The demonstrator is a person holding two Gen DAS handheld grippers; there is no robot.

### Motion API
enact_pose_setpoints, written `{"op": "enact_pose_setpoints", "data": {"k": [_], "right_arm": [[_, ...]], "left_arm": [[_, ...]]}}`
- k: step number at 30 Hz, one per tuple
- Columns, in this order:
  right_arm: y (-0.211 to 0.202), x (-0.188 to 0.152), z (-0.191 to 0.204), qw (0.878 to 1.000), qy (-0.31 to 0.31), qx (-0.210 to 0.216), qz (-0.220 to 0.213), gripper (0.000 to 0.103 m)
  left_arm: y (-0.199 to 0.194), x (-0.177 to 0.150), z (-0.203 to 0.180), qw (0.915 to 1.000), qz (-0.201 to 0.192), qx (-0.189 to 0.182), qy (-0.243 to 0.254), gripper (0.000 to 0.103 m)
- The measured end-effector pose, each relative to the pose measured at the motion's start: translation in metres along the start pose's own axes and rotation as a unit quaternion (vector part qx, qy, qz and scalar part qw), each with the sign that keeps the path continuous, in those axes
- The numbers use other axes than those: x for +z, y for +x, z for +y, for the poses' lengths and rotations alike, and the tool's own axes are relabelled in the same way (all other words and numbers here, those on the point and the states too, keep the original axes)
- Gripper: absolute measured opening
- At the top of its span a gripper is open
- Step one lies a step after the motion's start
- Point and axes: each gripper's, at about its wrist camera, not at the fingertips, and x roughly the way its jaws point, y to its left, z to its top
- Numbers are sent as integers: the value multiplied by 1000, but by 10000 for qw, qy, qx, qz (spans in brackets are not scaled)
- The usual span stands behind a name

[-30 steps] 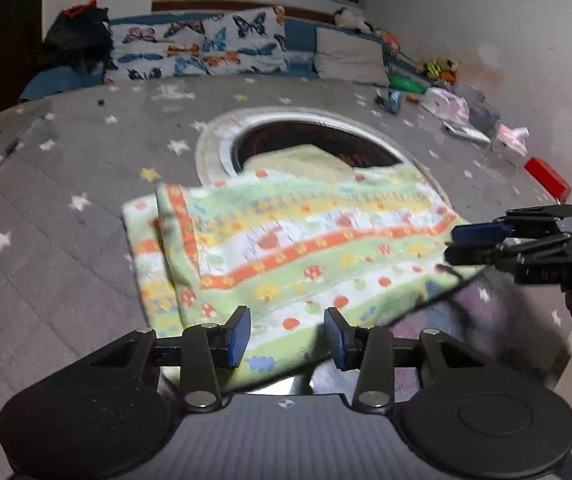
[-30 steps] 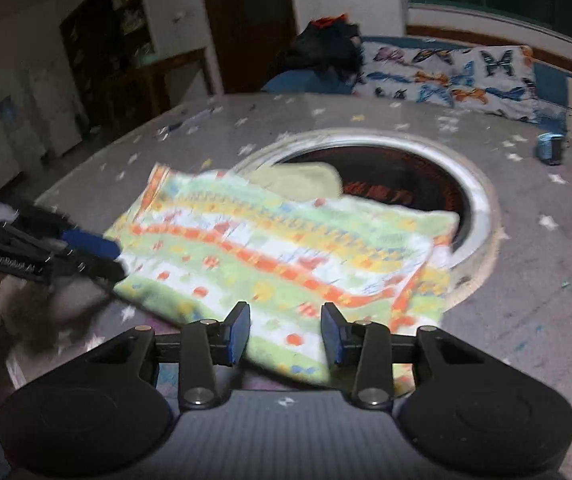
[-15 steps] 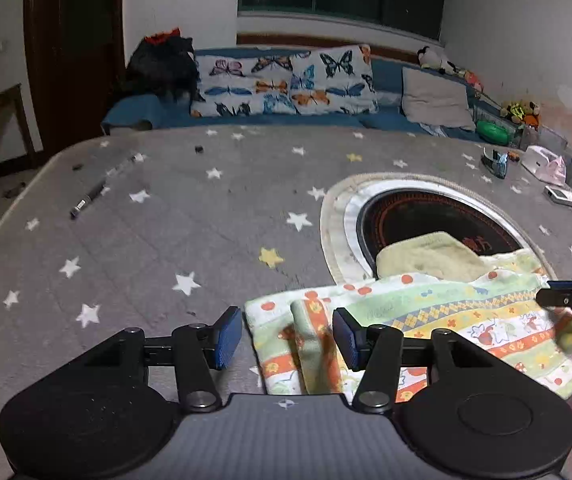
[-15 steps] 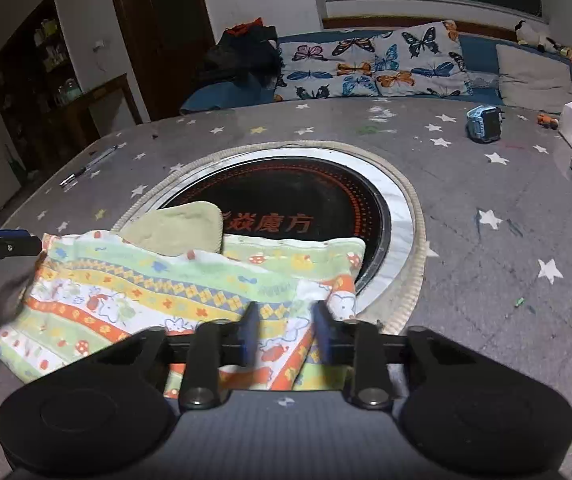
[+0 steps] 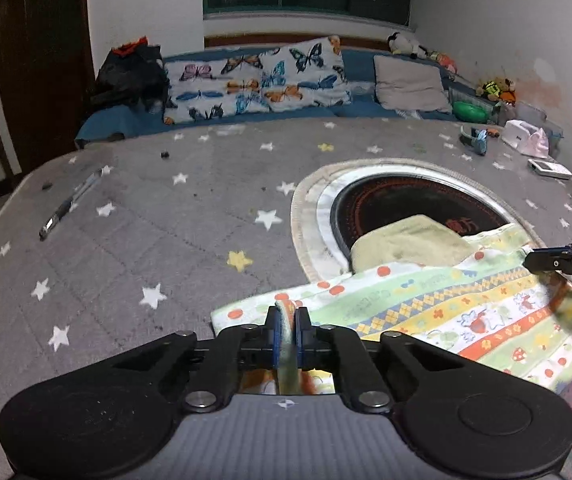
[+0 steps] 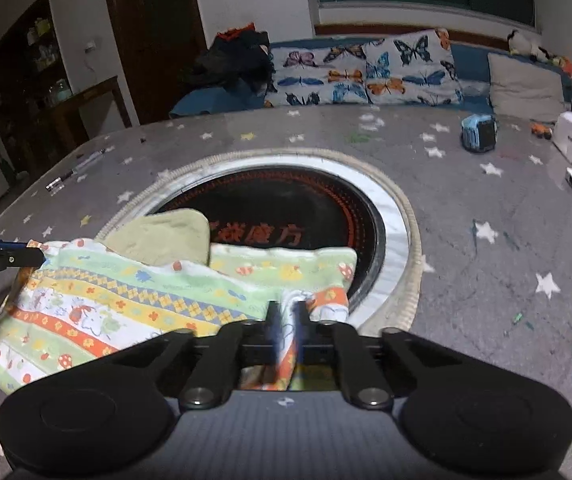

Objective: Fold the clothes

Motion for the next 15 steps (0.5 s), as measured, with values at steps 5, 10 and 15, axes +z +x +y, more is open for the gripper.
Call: {"op": "enact_pose_setpoints", "data": {"k": [5,10,15], "right_arm": [[-23,18,11,9983,-308,-52,-485,4],[-29,46,20,9932,-416,-47,-1085,4],[32,44,6,9988,-97,-173,-457,4]], "left_arm": [[-21,14,-5,9992,-384,53,81,6],[-13,23,-3,9978,-600,281,-4,6],[24,16,0,9975,-222,656,-105,6]]}}
